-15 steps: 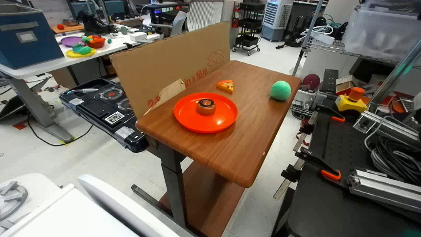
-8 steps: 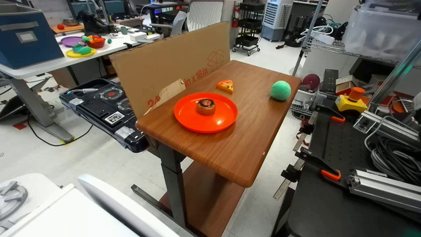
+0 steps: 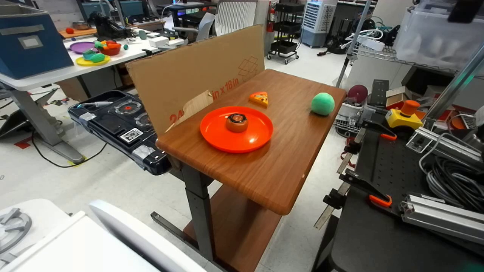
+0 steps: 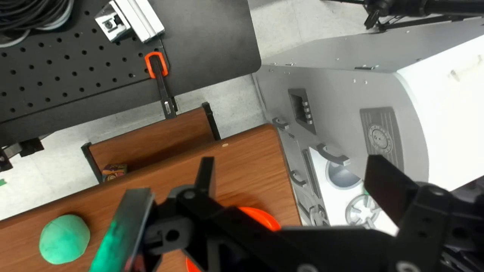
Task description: Remove the donut from the orange plate
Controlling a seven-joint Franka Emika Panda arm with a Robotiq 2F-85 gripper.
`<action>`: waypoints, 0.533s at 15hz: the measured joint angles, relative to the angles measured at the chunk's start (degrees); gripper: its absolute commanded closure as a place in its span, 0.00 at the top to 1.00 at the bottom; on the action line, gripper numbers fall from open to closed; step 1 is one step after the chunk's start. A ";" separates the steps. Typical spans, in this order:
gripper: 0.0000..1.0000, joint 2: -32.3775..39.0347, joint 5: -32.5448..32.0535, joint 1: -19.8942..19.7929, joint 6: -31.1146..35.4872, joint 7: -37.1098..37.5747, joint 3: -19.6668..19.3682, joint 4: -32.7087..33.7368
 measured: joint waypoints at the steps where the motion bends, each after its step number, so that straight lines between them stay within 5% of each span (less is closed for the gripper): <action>1: 1.00 2.15 -1.12 -0.78 1.05 0.23 0.01 1.36; 8: 1.00 22.84 -13.50 -5.62 7.75 5.08 -0.26 16.38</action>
